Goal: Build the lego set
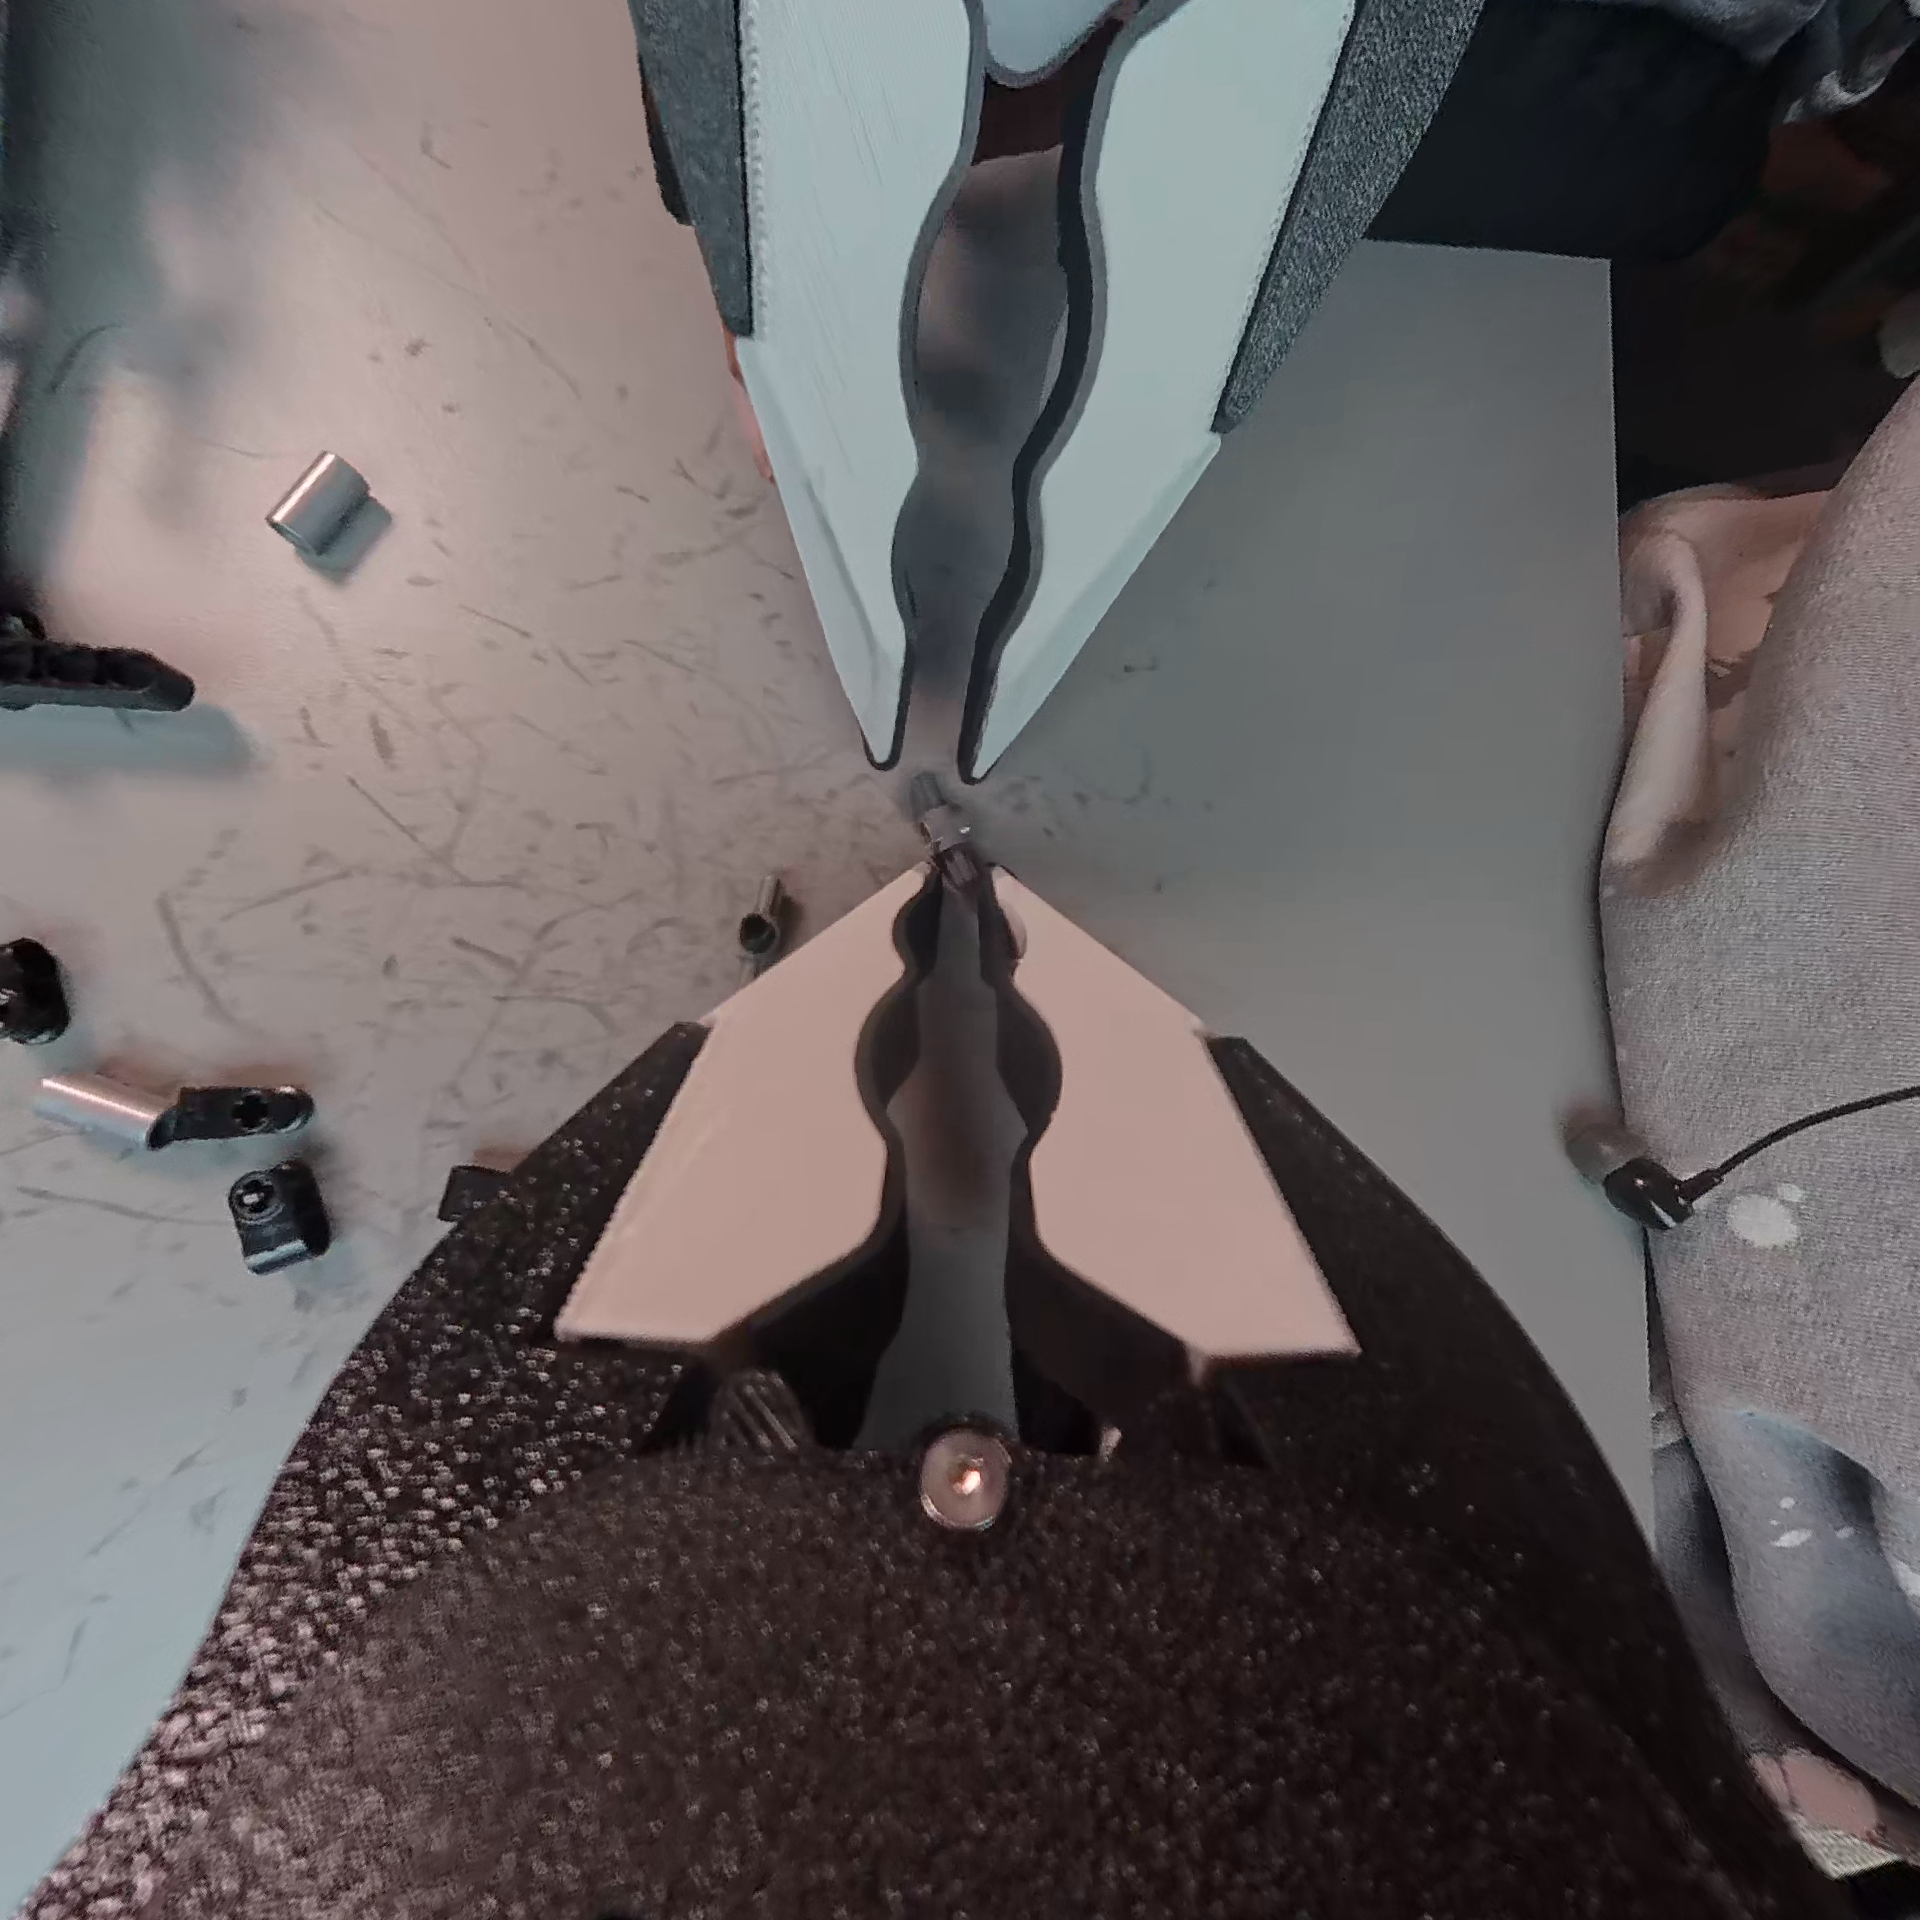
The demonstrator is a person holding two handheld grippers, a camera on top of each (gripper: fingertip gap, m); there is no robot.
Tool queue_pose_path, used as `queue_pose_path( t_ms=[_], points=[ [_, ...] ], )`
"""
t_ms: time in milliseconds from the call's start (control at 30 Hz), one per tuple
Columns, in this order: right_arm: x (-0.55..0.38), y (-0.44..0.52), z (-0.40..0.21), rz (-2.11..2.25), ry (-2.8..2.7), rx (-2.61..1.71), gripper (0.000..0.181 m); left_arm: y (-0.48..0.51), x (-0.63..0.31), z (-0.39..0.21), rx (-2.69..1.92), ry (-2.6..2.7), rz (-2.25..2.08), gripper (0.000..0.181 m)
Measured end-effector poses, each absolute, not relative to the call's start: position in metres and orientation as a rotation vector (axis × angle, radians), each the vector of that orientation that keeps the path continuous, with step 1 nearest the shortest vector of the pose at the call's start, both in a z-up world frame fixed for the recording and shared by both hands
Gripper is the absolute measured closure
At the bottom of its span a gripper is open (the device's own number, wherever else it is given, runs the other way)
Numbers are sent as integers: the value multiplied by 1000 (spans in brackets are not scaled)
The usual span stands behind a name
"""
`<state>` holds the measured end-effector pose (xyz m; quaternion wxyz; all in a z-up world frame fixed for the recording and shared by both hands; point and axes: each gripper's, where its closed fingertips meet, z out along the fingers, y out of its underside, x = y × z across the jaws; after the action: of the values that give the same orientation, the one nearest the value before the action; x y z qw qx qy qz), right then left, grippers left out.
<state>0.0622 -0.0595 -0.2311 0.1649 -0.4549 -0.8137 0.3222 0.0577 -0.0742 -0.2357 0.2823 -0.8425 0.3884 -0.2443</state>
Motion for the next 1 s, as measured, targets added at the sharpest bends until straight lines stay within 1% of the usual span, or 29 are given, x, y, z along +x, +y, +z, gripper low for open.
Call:
queue_pose_path(
  t_ms=[67,167,267,400,467,600,767,900,1000],
  points=[
    [62,-60,-233,884,-2357,-1285,170,-73,58,-236,-2246,1064,-612,176],
    [62,-63,-237,825,-2414,-1247,176,-72,58,-237,-2202,1134,-519,176],
    [61,-64,-236,800,-2402,-1175,177,-71,56,-236,-2173,1160,-474,176],
    [56,-64,-223,770,-2276,-932,177,-73,57,-228,-2197,1037,-670,168],
    [56,-67,-212,779,-2218,-806,177,-72,59,-220,-2189,958,-789,167],
    [54,-62,-201,734,-2148,-718,177,-70,59,-205,-2147,873,-909,171],
    [52,-60,-198,667,-2128,-660,177,-69,57,-199,-2128,836,-951,172],
    [51,-57,-201,568,-2136,-608,177,-66,55,-204,-2146,837,-889,176],
    [55,-58,-207,676,-2176,-765,175,-64,55,-213,-2109,981,-677,176]
  ],
)
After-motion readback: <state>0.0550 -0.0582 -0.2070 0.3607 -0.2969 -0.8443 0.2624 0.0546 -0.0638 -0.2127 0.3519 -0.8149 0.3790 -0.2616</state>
